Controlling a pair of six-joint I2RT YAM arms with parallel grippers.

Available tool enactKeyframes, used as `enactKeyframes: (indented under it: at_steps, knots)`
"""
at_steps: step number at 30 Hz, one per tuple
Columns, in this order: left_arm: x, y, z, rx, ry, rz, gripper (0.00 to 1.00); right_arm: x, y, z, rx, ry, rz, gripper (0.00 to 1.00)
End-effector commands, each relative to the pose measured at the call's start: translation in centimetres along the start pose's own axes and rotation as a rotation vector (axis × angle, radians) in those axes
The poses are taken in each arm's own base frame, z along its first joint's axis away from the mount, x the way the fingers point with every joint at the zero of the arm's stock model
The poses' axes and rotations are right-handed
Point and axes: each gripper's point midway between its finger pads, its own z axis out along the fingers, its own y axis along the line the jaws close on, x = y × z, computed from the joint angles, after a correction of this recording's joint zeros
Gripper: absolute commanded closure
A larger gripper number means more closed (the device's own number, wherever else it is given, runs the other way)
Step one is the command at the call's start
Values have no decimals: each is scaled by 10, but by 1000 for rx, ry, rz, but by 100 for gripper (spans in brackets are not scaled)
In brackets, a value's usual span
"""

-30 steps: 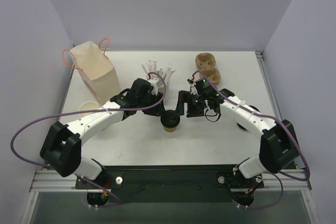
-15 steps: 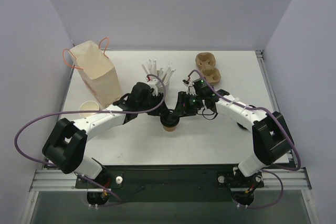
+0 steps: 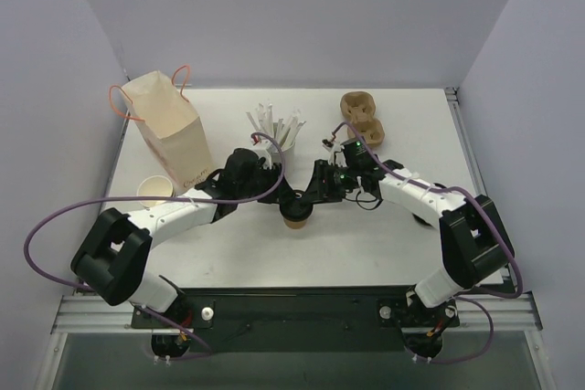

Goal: Pack the takeout coffee

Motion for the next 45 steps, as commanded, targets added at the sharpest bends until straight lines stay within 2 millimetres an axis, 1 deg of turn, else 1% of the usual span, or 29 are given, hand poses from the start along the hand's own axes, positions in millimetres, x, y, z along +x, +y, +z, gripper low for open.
enactKeyframes:
  at_steps: [1, 3, 6, 8, 10, 13, 18, 19, 20, 22, 23, 26, 30, 34, 36, 40, 43, 45]
  knots:
    - [61, 36, -7, -116, 186, -11, 50, 20, -27, 1, 98, 50, 1, 68]
    - [57, 28, -10, -89, 181, -9, 47, 19, -24, 0, 88, 50, -1, 68]
    - [56, 13, -16, -17, 187, -12, 43, 19, -21, -1, 84, 45, -3, 68]
    - [55, 7, -18, 7, 190, -12, 40, 19, -22, 0, 86, 46, -5, 68]
    - [56, 5, -20, 17, 195, -10, 40, 19, -22, 0, 88, 45, -4, 68]
    - [59, 10, -20, -3, 201, -6, 40, 19, -21, 0, 90, 44, 2, 68]
    - [70, 20, -17, -35, 232, -12, 41, 14, -16, -5, 83, 28, -3, 67]
    - [70, 21, -17, -39, 232, -12, 42, 13, -14, -7, 82, 23, -1, 66]
    - [71, 23, -17, -47, 234, -11, 42, 11, -13, -8, 81, 20, 0, 61]
    - [72, 28, -17, -69, 230, -8, 42, 7, -11, -12, 76, 5, 9, 57]
    - [73, 30, -18, -77, 232, -6, 43, 6, -9, -14, 71, -1, 13, 53]
    - [74, 34, -18, -95, 229, -4, 43, 1, -3, -19, 52, -18, 13, 48]
    - [78, 38, -18, -107, 224, -7, 43, 0, 3, -24, 27, -23, 12, 45]
    - [80, 40, -19, -113, 223, -13, 44, 1, 8, -30, 8, -36, 11, 47]
    - [79, 40, -19, -113, 216, -12, 44, 2, 9, -33, 8, -40, 15, 49]
    - [79, 40, -19, -116, 211, -12, 44, 12, 8, -35, -3, -40, 29, 58]
    - [79, 40, -20, -117, 209, -12, 44, 16, 8, -36, -11, -47, 37, 61]
    - [80, 41, -19, -119, 208, -12, 44, 20, 6, -35, -12, -42, 51, 61]
